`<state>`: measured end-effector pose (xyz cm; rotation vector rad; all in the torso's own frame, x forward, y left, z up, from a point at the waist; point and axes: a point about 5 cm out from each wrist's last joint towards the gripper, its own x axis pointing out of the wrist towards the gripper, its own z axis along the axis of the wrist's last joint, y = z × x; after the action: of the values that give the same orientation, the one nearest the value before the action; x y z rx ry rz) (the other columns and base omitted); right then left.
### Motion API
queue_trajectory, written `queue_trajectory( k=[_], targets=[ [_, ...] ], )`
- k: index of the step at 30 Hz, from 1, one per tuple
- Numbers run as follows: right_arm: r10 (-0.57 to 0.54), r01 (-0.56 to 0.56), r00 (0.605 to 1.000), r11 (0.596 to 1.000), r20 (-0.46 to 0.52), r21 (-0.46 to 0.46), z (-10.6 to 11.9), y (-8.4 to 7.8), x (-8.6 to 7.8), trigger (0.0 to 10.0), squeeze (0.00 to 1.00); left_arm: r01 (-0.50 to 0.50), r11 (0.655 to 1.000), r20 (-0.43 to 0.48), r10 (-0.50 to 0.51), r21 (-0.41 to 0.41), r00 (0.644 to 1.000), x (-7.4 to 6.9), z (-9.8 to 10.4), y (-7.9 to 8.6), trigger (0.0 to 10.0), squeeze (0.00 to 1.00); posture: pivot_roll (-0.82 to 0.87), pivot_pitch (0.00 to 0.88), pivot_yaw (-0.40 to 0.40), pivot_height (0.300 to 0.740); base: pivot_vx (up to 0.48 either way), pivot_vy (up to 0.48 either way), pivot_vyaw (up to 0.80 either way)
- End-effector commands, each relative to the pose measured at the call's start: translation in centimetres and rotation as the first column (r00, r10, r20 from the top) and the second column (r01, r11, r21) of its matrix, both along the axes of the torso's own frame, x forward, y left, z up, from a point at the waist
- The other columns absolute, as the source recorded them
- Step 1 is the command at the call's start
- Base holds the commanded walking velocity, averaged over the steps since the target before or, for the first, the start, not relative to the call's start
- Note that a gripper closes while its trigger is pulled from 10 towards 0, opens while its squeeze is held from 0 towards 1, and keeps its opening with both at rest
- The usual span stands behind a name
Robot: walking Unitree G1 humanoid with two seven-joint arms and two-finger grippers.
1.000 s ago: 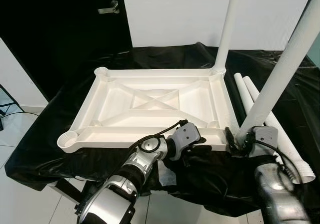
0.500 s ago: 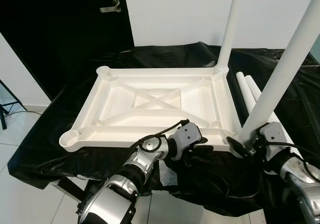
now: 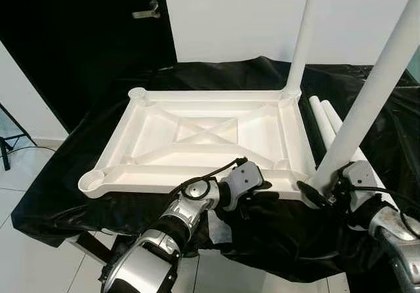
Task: Building children table
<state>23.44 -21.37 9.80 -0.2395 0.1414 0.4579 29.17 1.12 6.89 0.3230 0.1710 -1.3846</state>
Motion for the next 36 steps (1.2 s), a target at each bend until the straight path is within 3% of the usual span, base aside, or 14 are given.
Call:
queue_trajectory(
  k=[1, 5, 8, 12, 16, 23, 24, 25, 26, 27, 28, 30, 31, 36],
  targets=[
    [0.049, -0.041, 0.99, 0.997, -0.134, 0.067, -3.1, 3.1, -1.3, 0.0, 0.0, 0.074, 0.983, -0.19, -0.042, 0.166, 0.981, -2.7, -4.5, 1.3, 10.0, 0.0, -0.15, 0.0, 0.05, 0.74, 0.0, 0.0, 0.0],
    [-0.164, 0.183, 0.98, 0.966, -0.111, 0.184, -3.5, 4.0, -0.8, 0.0, 0.0, 0.071, 0.984, -0.192, -0.039, 0.164, 0.981, -2.7, -4.5, 1.3, 10.0, 0.0, -0.15, 0.0, 0.047, 0.74, 0.0, 0.0, 0.0],
    [-0.253, 0.269, 0.962, 0.937, -0.099, 0.223, -3.5, 4.1, -0.7, 0.0, 0.0, 0.07, 0.984, -0.192, -0.038, 0.163, 0.981, -2.7, -4.5, 1.3, 10.0, 0.0, -0.15, 0.0, 0.042, 0.74, 0.0, 0.0, 0.0],
    [-0.544, 0.534, 0.836, 0.784, -0.062, 0.317, -3.1, 3.7, -0.6, 0.0, 0.0, 0.065, 0.985, -0.193, -0.034, 0.159, 0.981, -2.7, -4.5, 1.2, 10.0, 0.0, -0.14, 0.0, 0.041, 0.74, 0.0, 0.0, 0.0],
    [-0.634, 0.611, 0.773, 0.732, -0.028, 0.302, -2.7, 3.4, -0.4, 0.0, 0.0, 0.064, 0.985, -0.192, -0.033, 0.159, 0.981, -2.7, -4.5, 1.2, 10.0, 0.0, -0.14, 0.0, 0.044, 0.74, 0.0, 0.0, 0.0],
    [-0.671, 0.651, 0.741, 0.709, -0.025, 0.27, -2.8, 3.1, -0.3, 0.0, 0.0, 0.062, 0.986, -0.189, -0.032, 0.157, 0.982, -2.6, -4.4, 1.1, 10.0, 0.0, -0.14, 0.0, 0.04, 0.74, 0.0, 0.0, 0.0],
    [-0.657, 0.638, 0.753, 0.722, -0.024, 0.269, -2.8, 3.3, -0.2, 2.6, 0.0, 0.061, 0.986, -0.188, -0.031, 0.157, 0.982, -2.6, -4.4, 1.1, 10.0, 0.0, -0.14, 0.0, 0.04, 0.74, 0.0, 0.0, 0.0],
    [-0.657, 0.638, 0.753, 0.722, -0.024, 0.269, -2.8, 3.3, -0.2, 2.6, 0.0, 0.061, 0.986, -0.188, -0.031, 0.157, 0.982, -2.6, -4.4, 1.1, 10.0, 0.0, -0.14, 0.0, 0.04, 0.74, 0.0, 0.0, 0.0],
    [-0.639, 0.621, 0.769, 0.737, -0.022, 0.268, -2.9, 3.6, 0.0, 4.9, 0.0, 0.061, 0.986, -0.188, -0.03, 0.156, 0.982, -2.6, -4.4, 1.1, 10.0, 0.0, -0.14, 0.0, 0.041, 0.74, 0.0, 0.0, 0.0],
    [-0.627, 0.609, 0.778, 0.747, -0.021, 0.267, -2.9, 3.8, 0.0, 4.9, 0.0, 0.06, 0.986, -0.188, -0.03, 0.156, 0.982, -2.6, -4.4, 1.1, 10.0, 0.0, -0.14, 0.0, 0.041, 0.74, 0.0, 0.0, 0.0],
    [-0.603, 0.582, 0.798, 0.77, 0.0, 0.261, -2.7, 4.2, 0.1, 10.0, 0.0, 0.06, 0.986, -0.188, -0.03, 0.156, 0.982, -2.6, -4.4, 1.1, 10.0, 0.0, -0.14, 0.0, 0.042, 0.74, 0.0, 0.0, 0.0],
    [-0.587, 0.564, 0.809, 0.785, 0.016, 0.256, -2.6, 4.5, 0.1, 10.0, 0.0, 0.06, 0.986, -0.188, -0.03, 0.155, 0.982, -2.6, -4.4, 1.1, 10.0, 0.0, -0.14, 0.0, 0.042, 0.74, 0.0, 0.0, 0.0],
    [-0.562, 0.538, 0.826, 0.804, 0.029, 0.255, -2.5, 4.7, 0.2, 10.0, 1.0, 0.06, 0.986, -0.188, -0.03, 0.156, 0.982, -2.6, -4.4, 1.1, 10.0, 0.0, -0.14, 0.0, 0.043, 0.74, 0.0, 0.0, 0.0],
    [-0.501, 0.483, 0.864, 0.853, 0.054, 0.196, -2.2, 3.5, 0.5, 10.0, 0.96, 0.06, 0.986, -0.186, -0.03, 0.157, 0.982, -2.4, -4.3, 1.2, 10.0, 0.0, -0.15, 0.0, 0.044, 0.74, 0.0, 0.0, 0.0]
  ],
)
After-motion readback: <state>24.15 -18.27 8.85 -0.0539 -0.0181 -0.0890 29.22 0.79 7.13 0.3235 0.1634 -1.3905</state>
